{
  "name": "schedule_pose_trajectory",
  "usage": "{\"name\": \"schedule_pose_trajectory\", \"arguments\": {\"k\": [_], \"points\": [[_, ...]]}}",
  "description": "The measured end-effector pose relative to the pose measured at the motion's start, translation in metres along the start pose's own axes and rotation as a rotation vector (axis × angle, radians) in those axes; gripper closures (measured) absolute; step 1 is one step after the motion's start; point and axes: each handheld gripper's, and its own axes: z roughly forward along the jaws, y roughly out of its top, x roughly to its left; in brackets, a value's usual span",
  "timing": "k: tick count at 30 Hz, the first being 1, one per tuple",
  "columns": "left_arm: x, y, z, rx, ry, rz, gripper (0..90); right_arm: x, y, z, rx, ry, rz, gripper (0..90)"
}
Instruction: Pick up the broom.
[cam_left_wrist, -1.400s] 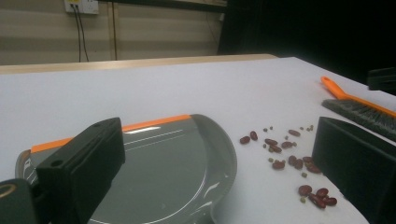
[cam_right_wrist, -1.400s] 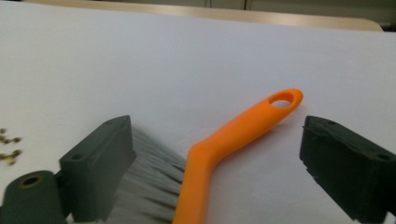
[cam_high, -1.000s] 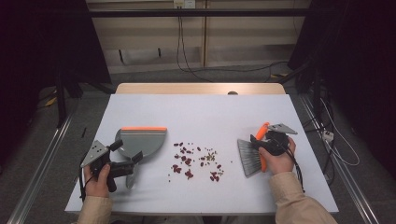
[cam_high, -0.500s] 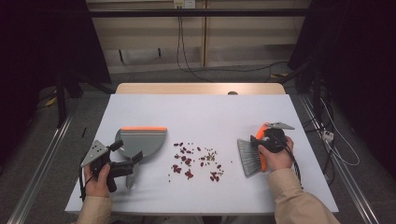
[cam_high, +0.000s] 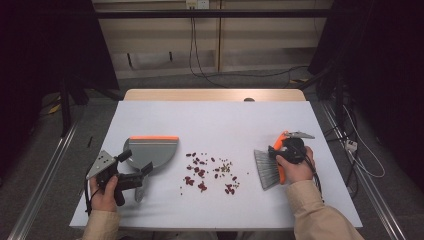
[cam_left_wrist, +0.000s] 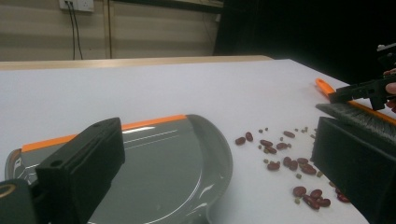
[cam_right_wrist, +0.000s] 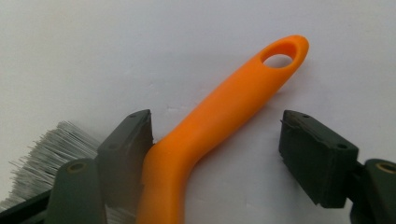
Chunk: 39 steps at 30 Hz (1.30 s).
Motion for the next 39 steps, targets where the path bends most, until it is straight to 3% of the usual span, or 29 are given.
{"name": "schedule_pose_trajectory", "arguments": {"k": [3,8,12,14,16,21,25,28,34,38,39], "points": [[-0.001,0.0,0.0,0.001,-0.003,0.003,2.4,0.005,0.002,-0.002,0.016,0.016,-0.011,43.0],[-0.001,0.0,0.0,-0.003,-0.007,0.0,2.4,0.011,0.002,-0.003,0.025,-0.007,0.0,50.5],[-0.001,0.0,0.0,-0.004,-0.004,-0.001,2.4,0.021,0.005,-0.005,0.056,0.007,-0.039,67.2],[-0.001,0.001,0.0,-0.006,-0.004,-0.001,2.4,0.024,0.007,-0.005,0.075,-0.002,-0.062,68.1],[-0.001,0.001,0.0,-0.007,-0.004,0.0,2.4,0.02,0.01,-0.004,0.088,0.029,-0.049,68.5],[-0.001,0.001,0.001,-0.004,-0.004,0.003,2.4,0.014,0.016,0.004,0.066,0.054,-0.038,68.6],[-0.001,0.001,0.001,-0.002,-0.003,0.009,2.4,0.014,0.022,0.011,0.07,0.046,-0.02,67.3],[-0.001,0.001,0.001,0.004,-0.003,0.011,2.4,0.015,0.021,0.01,0.077,0.048,-0.044,65.4],[-0.003,0.002,0.001,0.0,-0.005,0.014,2.4,0.013,0.021,0.008,0.105,0.056,-0.041,64.9],[-0.003,0.002,0.001,0.002,-0.005,0.024,2.5,0.015,0.025,0.01,0.14,0.043,-0.001,66.5],[-0.003,0.002,0.001,0.001,-0.004,0.026,2.5,0.016,0.027,0.011,0.149,0.036,-0.013,66.7]]}}
